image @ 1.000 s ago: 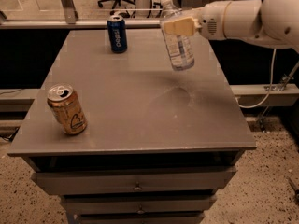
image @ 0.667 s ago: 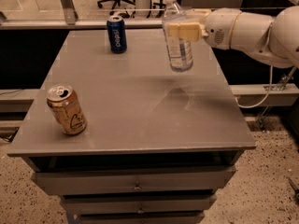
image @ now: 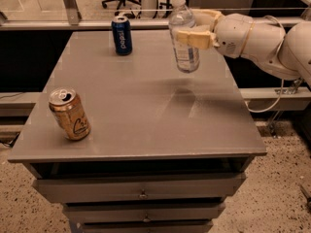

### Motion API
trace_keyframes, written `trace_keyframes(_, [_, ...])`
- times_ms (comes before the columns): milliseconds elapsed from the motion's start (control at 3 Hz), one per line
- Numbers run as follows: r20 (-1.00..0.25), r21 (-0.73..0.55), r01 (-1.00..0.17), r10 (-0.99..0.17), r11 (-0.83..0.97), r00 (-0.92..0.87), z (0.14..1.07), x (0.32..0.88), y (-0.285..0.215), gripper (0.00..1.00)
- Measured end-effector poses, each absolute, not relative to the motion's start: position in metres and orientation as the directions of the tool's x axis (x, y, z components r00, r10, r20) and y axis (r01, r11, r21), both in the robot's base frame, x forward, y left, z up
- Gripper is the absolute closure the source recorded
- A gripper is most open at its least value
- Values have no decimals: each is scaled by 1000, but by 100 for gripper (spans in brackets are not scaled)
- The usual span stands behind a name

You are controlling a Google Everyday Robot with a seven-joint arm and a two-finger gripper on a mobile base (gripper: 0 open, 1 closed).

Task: Place blue plastic bottle upright

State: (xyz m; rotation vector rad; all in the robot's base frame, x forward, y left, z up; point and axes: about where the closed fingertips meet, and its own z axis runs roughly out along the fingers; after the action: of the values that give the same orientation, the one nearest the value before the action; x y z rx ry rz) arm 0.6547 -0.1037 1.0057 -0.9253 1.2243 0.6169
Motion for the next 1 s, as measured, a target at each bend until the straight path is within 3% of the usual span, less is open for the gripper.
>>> trace_keyframes(333, [-952, -287, -824, -51, 488, 302, 997, 652, -110, 100])
trace_keyframes(1000, [-962, -206, -862, 65, 463, 265, 990, 652, -124, 100])
